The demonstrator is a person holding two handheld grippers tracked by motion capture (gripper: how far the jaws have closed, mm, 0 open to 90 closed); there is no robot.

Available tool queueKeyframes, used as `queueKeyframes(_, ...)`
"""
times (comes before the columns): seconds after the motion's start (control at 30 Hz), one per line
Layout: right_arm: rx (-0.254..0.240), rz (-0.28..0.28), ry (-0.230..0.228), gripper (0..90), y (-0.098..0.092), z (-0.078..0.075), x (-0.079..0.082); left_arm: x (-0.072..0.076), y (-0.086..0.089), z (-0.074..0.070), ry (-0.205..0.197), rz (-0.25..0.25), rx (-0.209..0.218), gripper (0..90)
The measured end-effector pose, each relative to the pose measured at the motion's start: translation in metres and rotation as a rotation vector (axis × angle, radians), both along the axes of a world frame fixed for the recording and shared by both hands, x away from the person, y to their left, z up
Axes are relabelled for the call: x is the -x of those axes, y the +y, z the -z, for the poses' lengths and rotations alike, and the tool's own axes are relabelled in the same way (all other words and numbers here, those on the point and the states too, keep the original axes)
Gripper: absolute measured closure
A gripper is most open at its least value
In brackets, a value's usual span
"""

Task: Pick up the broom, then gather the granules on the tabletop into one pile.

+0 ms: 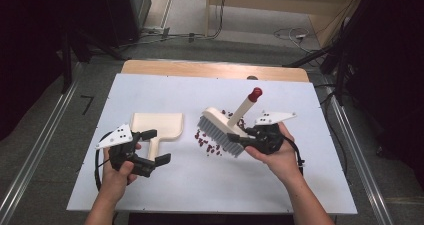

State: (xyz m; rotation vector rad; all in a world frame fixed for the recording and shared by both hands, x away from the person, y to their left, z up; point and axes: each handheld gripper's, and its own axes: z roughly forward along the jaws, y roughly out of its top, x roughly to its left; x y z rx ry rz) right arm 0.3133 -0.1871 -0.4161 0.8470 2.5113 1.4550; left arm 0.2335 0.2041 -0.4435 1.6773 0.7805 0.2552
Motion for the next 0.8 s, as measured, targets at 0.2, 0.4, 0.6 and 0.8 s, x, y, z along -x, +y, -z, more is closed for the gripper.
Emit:
queueKeyframes(0.2,0.012,0.221,-0.023,65.8,-0.035,-0.003,-0.017,0.001,0.009,0.003,-0.011,-0.087,0.003,0.0)
queueKeyframes(0.4,0.061,0.363,-0.040,65.8,-0.057,-0.003,-0.026,0.000,0.011,0.006,-0.009,-0.128,-0.018,0.0)
queueKeyframes(0.6,0.125,0.477,-0.067,65.7,-0.067,0.011,-0.037,0.001,0.008,0.010,-0.011,-0.147,-0.049,0.0)
queueKeyframes(0.8,0.206,0.517,-0.078,65.8,-0.058,0.028,-0.044,0.002,0.007,0.013,-0.009,-0.155,-0.072,0.0)
